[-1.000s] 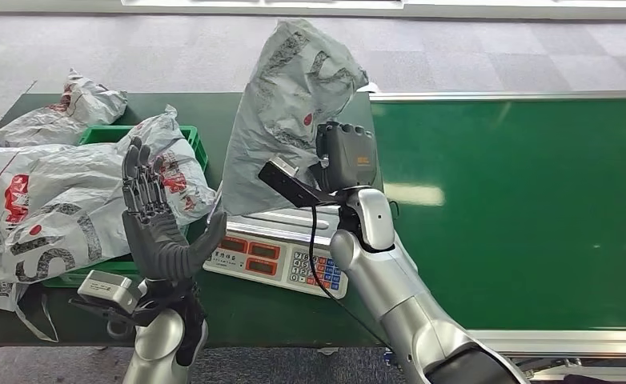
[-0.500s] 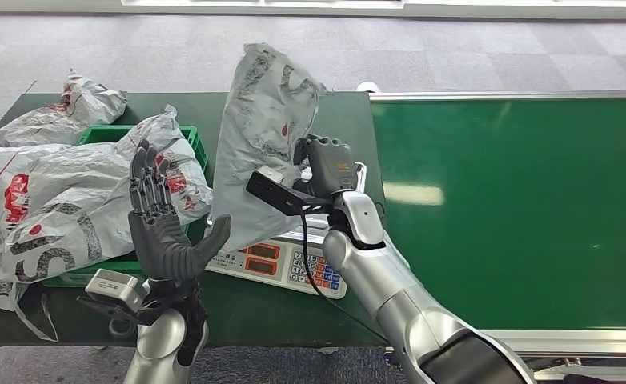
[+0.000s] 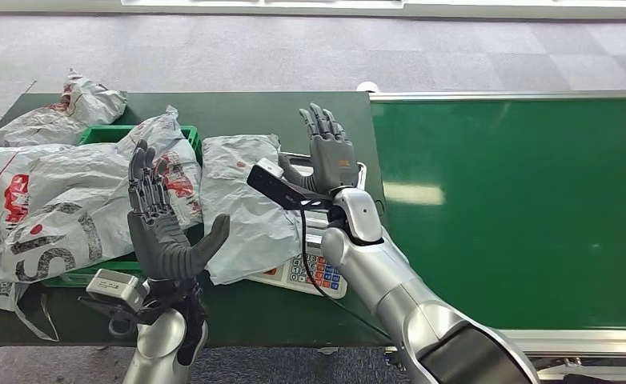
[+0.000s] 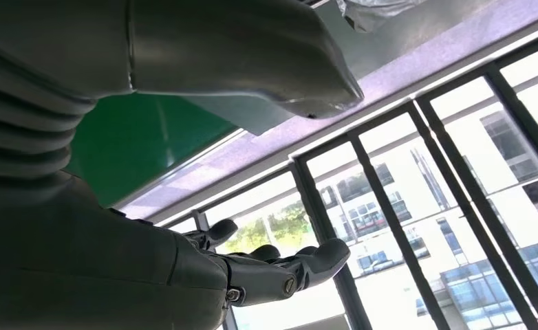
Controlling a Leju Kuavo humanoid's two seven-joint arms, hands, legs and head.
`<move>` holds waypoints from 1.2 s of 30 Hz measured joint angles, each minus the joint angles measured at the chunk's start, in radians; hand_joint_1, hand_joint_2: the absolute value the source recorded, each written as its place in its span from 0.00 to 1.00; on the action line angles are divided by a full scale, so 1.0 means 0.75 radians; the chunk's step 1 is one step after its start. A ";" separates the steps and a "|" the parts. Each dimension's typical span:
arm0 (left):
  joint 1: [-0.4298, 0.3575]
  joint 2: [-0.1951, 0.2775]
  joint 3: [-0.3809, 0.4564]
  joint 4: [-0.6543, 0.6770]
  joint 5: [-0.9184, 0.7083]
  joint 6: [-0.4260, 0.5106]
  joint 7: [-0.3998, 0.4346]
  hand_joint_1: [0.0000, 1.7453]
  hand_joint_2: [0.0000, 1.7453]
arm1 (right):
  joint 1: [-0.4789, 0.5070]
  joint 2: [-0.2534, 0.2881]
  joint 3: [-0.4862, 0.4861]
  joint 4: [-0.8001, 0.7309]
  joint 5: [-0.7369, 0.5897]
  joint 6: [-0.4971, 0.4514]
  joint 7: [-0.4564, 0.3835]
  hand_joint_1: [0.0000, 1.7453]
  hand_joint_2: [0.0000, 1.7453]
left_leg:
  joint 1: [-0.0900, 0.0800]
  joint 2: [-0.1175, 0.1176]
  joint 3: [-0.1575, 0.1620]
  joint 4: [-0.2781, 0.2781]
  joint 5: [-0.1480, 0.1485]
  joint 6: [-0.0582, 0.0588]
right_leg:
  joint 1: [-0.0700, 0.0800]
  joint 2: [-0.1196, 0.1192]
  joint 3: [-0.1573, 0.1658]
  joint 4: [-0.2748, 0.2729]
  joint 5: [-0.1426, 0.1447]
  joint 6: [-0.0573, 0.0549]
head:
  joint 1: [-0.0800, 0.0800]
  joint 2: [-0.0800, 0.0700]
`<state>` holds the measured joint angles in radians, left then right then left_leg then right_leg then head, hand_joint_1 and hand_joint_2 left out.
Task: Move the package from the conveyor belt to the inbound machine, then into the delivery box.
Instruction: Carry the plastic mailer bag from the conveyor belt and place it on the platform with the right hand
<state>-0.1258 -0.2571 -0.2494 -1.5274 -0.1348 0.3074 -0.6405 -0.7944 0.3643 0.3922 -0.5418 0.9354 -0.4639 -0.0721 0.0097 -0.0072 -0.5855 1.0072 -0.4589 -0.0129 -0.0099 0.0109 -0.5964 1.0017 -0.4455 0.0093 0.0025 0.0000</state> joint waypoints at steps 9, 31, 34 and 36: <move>-0.002 0.001 0.001 0.000 -0.005 0.020 0.000 0.00 1.00 | -0.014 0.000 0.000 0.018 0.053 -0.171 0.053 0.00 0.25 | 0.000 0.000 0.000 0.000 0.000 0.000 | 0.000 0.000 0.000 0.000 0.000 0.000 | 0.000 0.000; -0.235 0.101 0.006 0.425 -0.973 0.237 0.565 0.00 1.00 | 0.668 -0.010 -0.506 -1.842 -0.529 -0.316 -0.835 0.00 1.00 | -0.001 0.000 -0.002 0.001 -0.001 0.001 | -0.001 -0.001 -0.003 -0.001 0.001 0.001 | 0.000 0.000; -0.257 0.110 0.006 0.469 -0.976 0.237 0.569 0.00 1.00 | 0.681 -0.014 -0.506 -1.893 -0.531 -0.316 -0.835 0.00 1.00 | -0.001 0.000 -0.002 0.001 0.000 0.001 | -0.001 -0.001 -0.003 0.000 0.001 0.001 | 0.000 0.000; -0.265 0.113 0.006 0.488 -0.980 0.237 0.572 0.00 1.00 | 0.686 -0.015 -0.507 -1.914 -0.532 -0.316 -0.835 0.00 1.00 | -0.001 0.000 -0.002 0.001 0.000 0.001 | -0.001 -0.001 -0.003 0.000 0.001 0.001 | 0.000 0.000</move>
<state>-0.3244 -0.1720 -0.2449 -1.1617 -0.8695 0.4852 -0.2118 -0.2800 0.3530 0.0122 -1.9770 0.5366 -0.7008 -0.6981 0.0087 -0.0070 -0.5869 1.0081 -0.4591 -0.0122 -0.0109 0.0099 -0.5989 1.0015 -0.4449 0.0100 0.0025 0.0000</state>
